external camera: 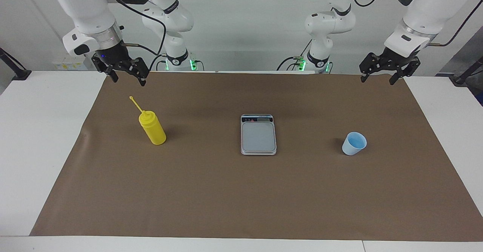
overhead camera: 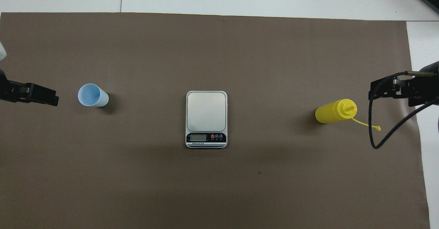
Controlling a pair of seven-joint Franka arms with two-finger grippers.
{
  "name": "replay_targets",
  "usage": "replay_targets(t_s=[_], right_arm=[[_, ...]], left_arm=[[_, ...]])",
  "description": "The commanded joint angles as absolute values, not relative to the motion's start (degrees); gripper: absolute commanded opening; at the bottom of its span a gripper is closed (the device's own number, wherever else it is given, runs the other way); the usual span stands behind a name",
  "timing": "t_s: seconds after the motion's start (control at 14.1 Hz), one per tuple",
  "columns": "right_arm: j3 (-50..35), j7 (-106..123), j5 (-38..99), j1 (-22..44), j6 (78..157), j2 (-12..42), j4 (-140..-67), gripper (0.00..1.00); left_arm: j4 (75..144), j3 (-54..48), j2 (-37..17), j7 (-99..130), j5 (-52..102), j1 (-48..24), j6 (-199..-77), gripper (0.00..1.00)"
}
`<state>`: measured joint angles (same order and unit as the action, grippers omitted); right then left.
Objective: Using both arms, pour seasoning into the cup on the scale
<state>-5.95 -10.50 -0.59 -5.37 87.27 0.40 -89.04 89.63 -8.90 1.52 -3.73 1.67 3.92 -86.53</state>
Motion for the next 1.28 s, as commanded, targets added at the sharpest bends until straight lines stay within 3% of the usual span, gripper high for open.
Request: replay_targets(t_s=[0.0, 0.85, 1.21], right_arm=[[-6.06, -9.40, 0.17, -6.24, 87.27, -1.23, -90.88, 1.00], [-6.06, -9.40, 0.18, -6.33, 87.28, -1.23, -90.88, 1.00], [-5.98, -9.40, 0.18, -6.42, 87.19, -1.23, -90.88, 1.00]], left_arm=[[91.14, -8.26, 2.99, -3.60, 2.46, 3.16, -87.37, 1.00], [91.32, -8.35, 2.38, -2.99, 2.46, 3.16, -90.08, 1.00], [99.21, -8.09, -0.17, -2.90, 2.46, 5.88, -103.68, 1.00]])
